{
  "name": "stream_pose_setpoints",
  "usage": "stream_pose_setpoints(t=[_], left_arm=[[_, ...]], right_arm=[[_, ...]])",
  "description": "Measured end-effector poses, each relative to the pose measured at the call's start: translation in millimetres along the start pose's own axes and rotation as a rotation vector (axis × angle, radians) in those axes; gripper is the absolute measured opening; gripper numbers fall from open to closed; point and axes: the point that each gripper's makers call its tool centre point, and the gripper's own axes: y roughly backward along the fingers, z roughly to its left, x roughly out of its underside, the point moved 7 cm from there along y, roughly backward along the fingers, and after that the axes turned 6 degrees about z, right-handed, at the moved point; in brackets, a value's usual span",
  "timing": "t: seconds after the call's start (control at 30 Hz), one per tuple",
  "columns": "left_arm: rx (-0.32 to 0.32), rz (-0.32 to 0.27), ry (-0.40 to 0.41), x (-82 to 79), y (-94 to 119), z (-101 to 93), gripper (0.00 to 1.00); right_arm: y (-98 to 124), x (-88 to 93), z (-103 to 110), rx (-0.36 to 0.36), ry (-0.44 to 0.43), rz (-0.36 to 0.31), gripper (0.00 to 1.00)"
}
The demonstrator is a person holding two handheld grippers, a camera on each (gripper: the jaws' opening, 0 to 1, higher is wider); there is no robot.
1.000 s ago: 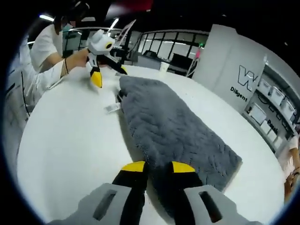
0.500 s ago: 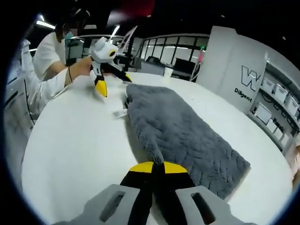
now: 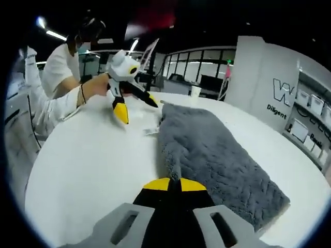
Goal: Open the folded towel by lifting each exposed corner and separating the folded layers until the towel lies flat within the target outline without major curled edges
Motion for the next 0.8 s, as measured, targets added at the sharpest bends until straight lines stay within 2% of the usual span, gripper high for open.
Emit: stream_pose_setpoints(t=[0.03,0.2,0.3,0.4,0.53,0.8], left_arm=[[0.0,0.0,0.001,0.1,0.1,0.3,0.96],[0.0,0.0,0.001,-0.3,0.2,1.3,0.96],[0.006,-0.005,-0.002,-1.2,0.3,0.5,0.96],[0.008,-0.005,-0.006,-1.5,0.2,-0.6,0.96],[0.01,-0.008,-0.008,-2.0,-0.1,-1.6,0.96],[0.025,-0.001,-0.017,-2.2,-3.2,-4.8,0.95]], right_arm=[[-3.9,-1.7,2.0,-0.009,-0.017,-0.011,0.0],[-12.0,-6.3,8.9,-0.003,0.033,-0.026,0.0],[-13.3,-7.9,9.6,-0.008,0.022,-0.041,0.0],[-15.2,-12.2,9.9,0.007,-0.001,-0.069,0.0],[-19.3,-21.0,15.3,0.044,0.033,-0.092,0.0],[-31.0,-22.8,26.8,0.019,0.083,-0.069,0.0]])
